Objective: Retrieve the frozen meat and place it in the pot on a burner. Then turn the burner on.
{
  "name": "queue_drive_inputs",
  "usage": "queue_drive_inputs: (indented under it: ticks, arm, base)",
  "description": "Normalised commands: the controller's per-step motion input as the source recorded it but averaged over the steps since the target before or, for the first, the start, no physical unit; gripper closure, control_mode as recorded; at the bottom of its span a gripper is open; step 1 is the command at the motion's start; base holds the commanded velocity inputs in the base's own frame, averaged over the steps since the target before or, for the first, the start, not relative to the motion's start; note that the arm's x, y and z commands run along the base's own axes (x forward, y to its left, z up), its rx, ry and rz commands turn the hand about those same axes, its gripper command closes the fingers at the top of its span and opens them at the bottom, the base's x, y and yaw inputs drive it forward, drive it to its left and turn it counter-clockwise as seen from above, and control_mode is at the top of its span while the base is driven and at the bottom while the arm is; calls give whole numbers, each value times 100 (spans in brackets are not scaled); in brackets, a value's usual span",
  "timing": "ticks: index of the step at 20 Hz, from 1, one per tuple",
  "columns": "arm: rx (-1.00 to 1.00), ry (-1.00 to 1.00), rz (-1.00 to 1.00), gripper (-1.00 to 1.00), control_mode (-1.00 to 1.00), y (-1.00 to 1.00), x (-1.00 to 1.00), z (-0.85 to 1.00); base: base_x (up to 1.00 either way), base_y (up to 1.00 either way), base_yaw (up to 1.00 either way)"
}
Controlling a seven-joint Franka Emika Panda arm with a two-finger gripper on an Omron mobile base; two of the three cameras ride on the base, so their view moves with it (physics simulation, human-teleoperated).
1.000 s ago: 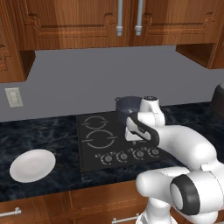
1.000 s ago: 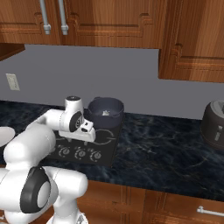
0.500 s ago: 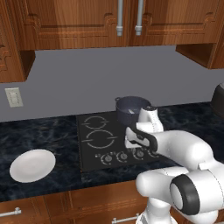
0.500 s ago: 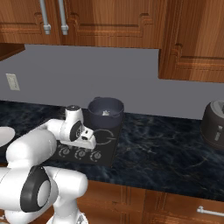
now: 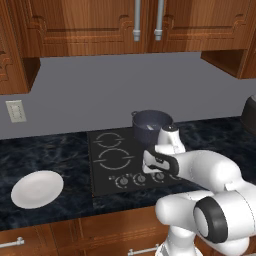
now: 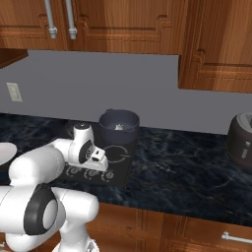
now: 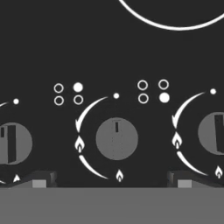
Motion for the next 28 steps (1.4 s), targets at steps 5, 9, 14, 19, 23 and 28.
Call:
queue_drive_inputs:
  ticks: [5,9,14,19,23,28]
  arm:
    - [0,0,0,-100,-100,0,6,-13]
    - [0,0,0,-100,-100,-1,4,-6]
    - [0,0,0,-100,-100,0,0,0]
    - [0,0,0,-100,-100,-1,0,0]
    - [0,0,0,-100,-100,-12,7,-9]
    - [0,0,0,-100,-100,-1,4,-3]
  base:
    - [0,0,0]
    - [0,0,0]
    - [0,0,0]
    - [0,0,0]
    - [0,0,0]
    - [0,0,0]
